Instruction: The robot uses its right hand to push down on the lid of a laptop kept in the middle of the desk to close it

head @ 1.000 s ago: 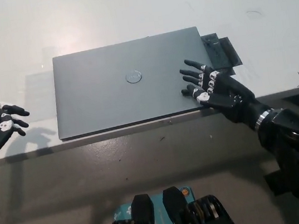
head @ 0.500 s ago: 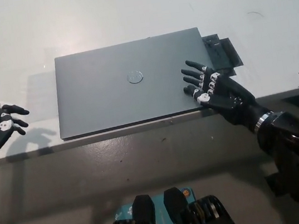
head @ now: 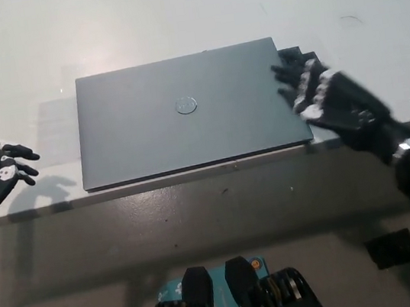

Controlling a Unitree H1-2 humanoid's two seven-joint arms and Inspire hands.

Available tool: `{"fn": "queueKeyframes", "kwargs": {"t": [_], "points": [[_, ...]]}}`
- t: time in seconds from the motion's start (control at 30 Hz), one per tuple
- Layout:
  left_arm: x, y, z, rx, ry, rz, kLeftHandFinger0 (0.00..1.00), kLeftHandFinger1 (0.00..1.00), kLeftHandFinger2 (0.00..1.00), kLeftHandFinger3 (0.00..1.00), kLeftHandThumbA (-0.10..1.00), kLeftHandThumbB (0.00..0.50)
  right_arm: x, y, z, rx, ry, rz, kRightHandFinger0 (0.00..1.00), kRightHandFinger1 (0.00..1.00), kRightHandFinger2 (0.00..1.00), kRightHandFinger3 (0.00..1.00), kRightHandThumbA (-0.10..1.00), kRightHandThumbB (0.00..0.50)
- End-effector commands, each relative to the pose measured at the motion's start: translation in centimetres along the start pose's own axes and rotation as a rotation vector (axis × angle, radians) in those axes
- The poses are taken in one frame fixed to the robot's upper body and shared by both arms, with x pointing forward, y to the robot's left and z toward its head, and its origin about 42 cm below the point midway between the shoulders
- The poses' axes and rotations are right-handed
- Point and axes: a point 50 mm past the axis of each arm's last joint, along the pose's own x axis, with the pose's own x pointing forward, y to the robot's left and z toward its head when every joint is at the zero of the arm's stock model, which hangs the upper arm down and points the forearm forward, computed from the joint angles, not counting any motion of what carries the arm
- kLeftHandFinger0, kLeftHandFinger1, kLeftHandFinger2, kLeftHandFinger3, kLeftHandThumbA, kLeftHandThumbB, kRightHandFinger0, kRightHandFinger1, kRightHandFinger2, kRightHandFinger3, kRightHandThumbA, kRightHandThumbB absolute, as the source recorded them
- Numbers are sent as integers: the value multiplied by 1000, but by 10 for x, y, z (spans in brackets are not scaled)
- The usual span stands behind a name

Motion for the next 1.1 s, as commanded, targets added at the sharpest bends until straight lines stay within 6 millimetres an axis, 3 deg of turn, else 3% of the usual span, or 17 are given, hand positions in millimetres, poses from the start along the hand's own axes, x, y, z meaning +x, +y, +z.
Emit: {"fn": "queueKeyframes", "kwargs": {"t": [0.0, 0.13, 0.23, 0.3, 0.37, 0.4, 0.53, 0.7, 0.8, 1.07], "points": [[3, 11, 20, 26, -73, -3, 420, 407, 467, 539, -100, 117, -31, -12, 27, 39, -50, 39, 1000, 1000, 965, 1000, 395, 280], [2, 11, 23, 54, -44, 10, 457, 448, 534, 573, -100, 103, -65, -30, 25, 24, -45, -39, 1000, 1000, 961, 1000, 390, 286], [2, 10, 24, 50, -47, 14, 422, 421, 498, 568, -100, 102, -102, -55, 14, 39, -60, -123, 1000, 1000, 969, 1000, 377, 248], [1, 9, 26, 65, -47, 16, 429, 425, 494, 564, -100, 102, -117, -66, 13, 27, -58, -176, 1000, 1000, 962, 1000, 405, 280], [0, 9, 25, 59, -43, 16, 438, 435, 503, 567, -100, 104, -123, -70, 14, 24, -67, -201, 1000, 1000, 957, 1000, 393, 269], [0, 10, 24, 48, -45, 18, 430, 430, 501, 561, -100, 112, -129, -74, 15, 42, -73, -220, 1000, 1000, 944, 1000, 382, 297], [-2, 11, 20, 56, -48, 19, 441, 442, 518, 570, -100, 109, -155, -90, 27, -65, -87, -309, 1000, 1000, 926, 1000, 400, 275], [-3, 10, 21, 46, -48, 17, 419, 428, 508, 571, -100, 105, -158, -97, 26, -74, -89, -342, 1000, 1000, 920, 1000, 384, 294], [-3, 11, 20, 40, -41, 18, 437, 443, 521, 574, -100, 115, -158, -96, 23, -80, -81, -351, 1000, 1000, 922, 1000, 353, 255], [-4, 9, 17, 18, -36, 18, 463, 441, 511, 554, -100, 113, -159, -96, 20, -100, -66, -360, 1000, 1000, 924, 1000, 384, 266]]}}
